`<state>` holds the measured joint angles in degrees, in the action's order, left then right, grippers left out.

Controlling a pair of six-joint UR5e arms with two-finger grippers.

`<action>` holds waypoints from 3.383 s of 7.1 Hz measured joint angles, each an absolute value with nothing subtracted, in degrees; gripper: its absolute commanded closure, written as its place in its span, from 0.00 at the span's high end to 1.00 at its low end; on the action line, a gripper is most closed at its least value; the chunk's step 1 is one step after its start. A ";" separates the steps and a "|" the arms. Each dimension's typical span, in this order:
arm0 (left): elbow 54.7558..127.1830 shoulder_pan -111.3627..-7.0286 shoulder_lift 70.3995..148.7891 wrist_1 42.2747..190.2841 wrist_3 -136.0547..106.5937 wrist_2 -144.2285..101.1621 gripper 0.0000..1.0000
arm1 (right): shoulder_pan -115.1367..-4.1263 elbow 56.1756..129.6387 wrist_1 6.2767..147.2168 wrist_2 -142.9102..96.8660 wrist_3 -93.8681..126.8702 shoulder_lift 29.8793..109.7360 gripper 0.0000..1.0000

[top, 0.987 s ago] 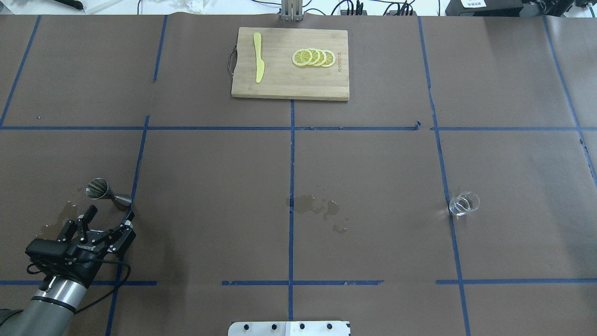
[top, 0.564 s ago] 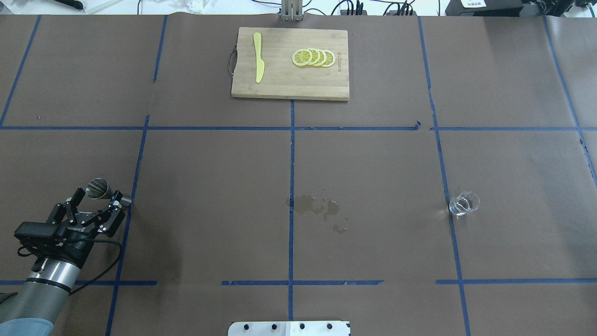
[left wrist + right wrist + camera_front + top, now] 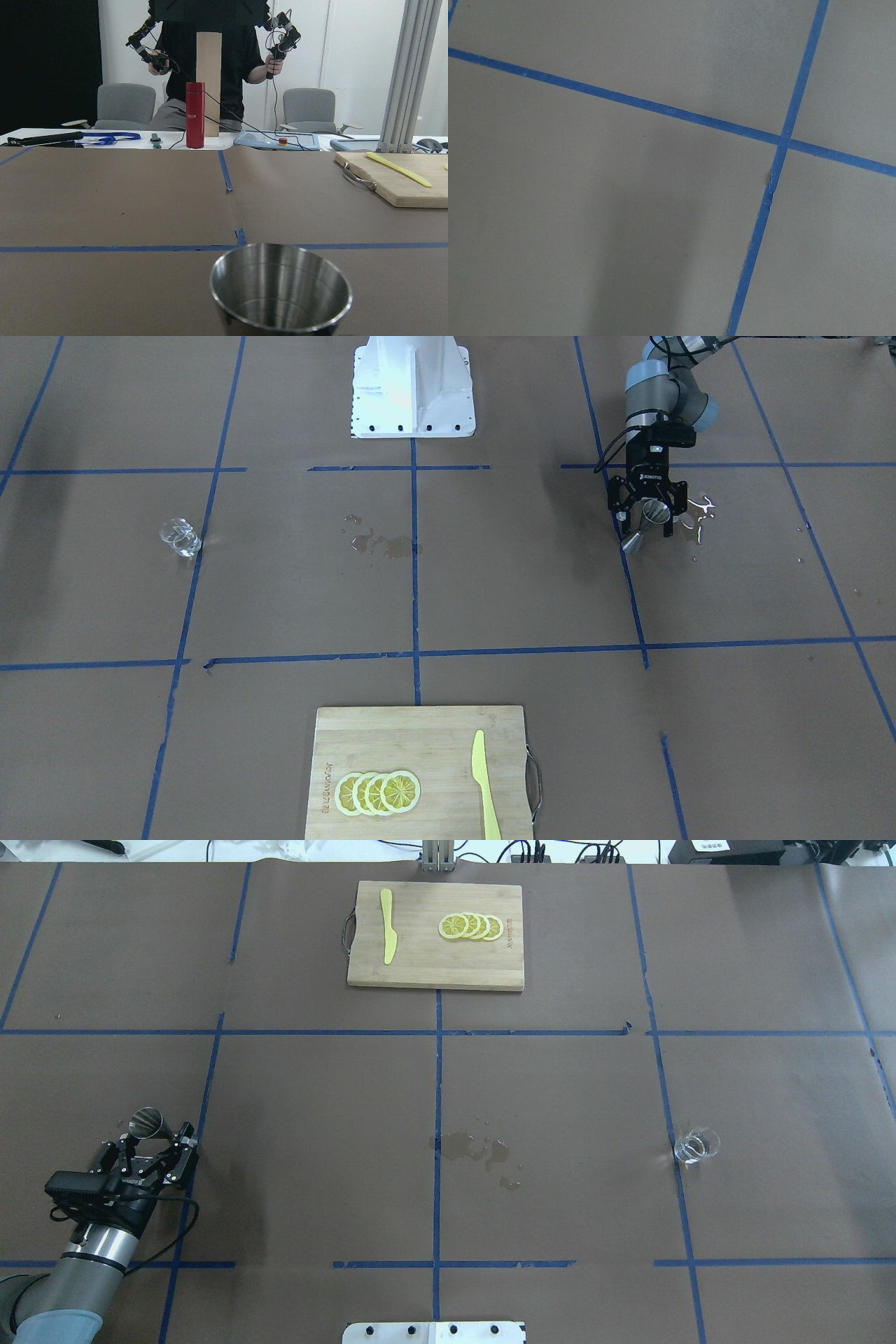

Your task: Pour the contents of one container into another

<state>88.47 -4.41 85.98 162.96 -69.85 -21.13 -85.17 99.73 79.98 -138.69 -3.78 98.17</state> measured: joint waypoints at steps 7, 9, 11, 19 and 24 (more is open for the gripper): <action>88.58 -4.43 85.35 175.03 -60.85 -22.82 0.00 | -85.17 99.75 79.98 -138.78 -3.69 98.15 1.00; 91.85 -4.93 85.12 178.58 -54.95 -22.85 0.00 | -84.79 100.03 79.96 -138.78 -3.67 97.81 1.00; 92.54 -6.12 85.17 179.99 -52.88 -24.18 0.00 | -82.03 101.17 78.94 -138.74 -3.19 96.38 1.00; 94.18 -8.23 86.44 186.66 -41.24 -33.24 0.00 | -34.42 117.92 29.49 -86.32 55.11 109.11 1.00; 94.48 -8.42 87.70 186.77 -41.28 -33.57 0.00 | 6.00 113.61 35.05 -22.49 72.99 110.21 0.98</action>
<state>94.48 -8.42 87.70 186.77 -41.28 -33.57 6.00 113.61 35.05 -22.49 72.99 110.21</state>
